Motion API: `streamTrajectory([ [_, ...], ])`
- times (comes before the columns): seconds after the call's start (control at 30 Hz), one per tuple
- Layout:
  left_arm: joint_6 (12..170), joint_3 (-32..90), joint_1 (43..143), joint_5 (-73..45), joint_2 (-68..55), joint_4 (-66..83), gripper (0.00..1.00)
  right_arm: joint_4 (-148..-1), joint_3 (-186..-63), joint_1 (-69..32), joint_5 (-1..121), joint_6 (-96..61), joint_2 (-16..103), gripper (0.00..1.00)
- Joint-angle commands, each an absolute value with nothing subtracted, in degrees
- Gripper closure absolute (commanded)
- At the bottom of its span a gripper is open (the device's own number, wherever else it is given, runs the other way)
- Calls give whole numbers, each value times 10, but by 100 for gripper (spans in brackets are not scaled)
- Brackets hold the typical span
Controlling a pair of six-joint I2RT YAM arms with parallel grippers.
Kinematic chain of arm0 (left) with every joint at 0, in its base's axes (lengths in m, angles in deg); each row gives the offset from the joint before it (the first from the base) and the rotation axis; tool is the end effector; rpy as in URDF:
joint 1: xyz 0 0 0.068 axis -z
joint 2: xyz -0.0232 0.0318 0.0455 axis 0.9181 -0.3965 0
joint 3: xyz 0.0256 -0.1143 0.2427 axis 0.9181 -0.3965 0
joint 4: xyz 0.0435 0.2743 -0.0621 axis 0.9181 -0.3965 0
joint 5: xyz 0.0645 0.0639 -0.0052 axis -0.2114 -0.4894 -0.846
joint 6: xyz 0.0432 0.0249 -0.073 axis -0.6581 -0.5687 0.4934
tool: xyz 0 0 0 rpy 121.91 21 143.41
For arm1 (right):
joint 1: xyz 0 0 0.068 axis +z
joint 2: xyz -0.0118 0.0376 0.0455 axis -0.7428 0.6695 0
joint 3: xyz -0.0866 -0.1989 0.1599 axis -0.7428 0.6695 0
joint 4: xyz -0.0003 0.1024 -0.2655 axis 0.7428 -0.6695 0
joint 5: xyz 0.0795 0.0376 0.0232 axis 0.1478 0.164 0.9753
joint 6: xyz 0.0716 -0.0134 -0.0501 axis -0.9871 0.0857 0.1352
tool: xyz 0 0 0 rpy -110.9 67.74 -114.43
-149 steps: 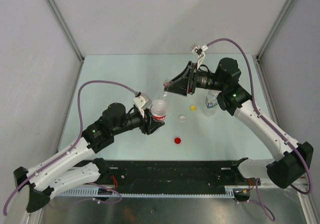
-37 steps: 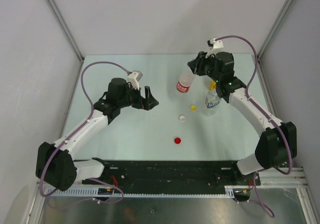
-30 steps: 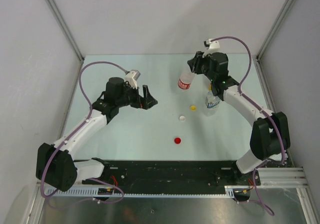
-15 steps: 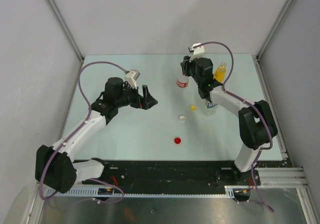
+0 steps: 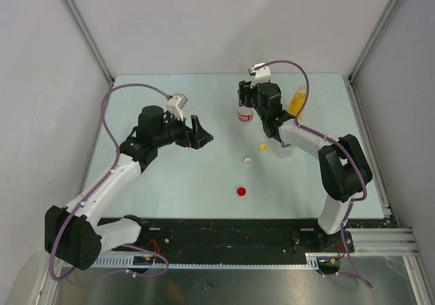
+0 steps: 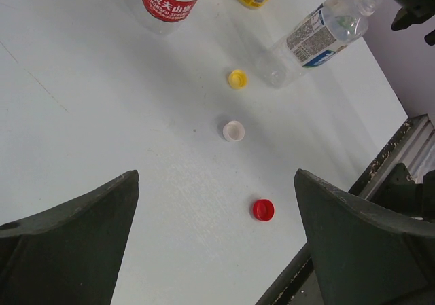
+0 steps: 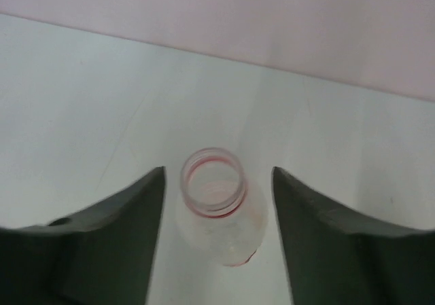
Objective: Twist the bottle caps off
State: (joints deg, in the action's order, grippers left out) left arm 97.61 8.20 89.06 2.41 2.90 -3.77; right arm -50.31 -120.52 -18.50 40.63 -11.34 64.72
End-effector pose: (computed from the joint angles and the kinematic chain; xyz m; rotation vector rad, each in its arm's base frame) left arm 0.2843 -0.1527 0.2808 0.3566 2.0439 -0.8797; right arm 0.4334 0.2267 0.2623 -0.2757 1.6773 0.2199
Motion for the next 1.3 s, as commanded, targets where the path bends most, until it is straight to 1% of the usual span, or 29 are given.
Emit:
streamTrajectory([
  [0.0, 977, 80, 888, 31, 46, -27, 1, -521, -1209, -183, 405, -141, 636, 24],
  [0.03, 977, 80, 888, 31, 46, -27, 0, -522, -1209, -184, 411, -147, 630, 17],
  [0.1, 976, 80, 888, 33, 45, -28, 1, -521, -1209, -186, 430, -161, 615, 6],
  [0.13, 977, 81, 888, 33, 45, -28, 1, -520, -1209, -187, 438, -171, 606, 3],
  [0.2, 977, 80, 888, 35, 44, -28, 0, -515, -1209, -192, 457, -187, 589, 1],
  [0.53, 980, 75, 888, 36, 49, -29, 0, -510, -1209, -212, 502, -248, 519, 1],
  [0.8, 994, 66, 888, 33, 57, -29, 1, -542, -1209, -226, 548, -295, 477, 1],
  [1.27, 1018, 35, 888, -9, 105, -42, 1, -740, -1208, -245, 639, -346, 385, 1],
])
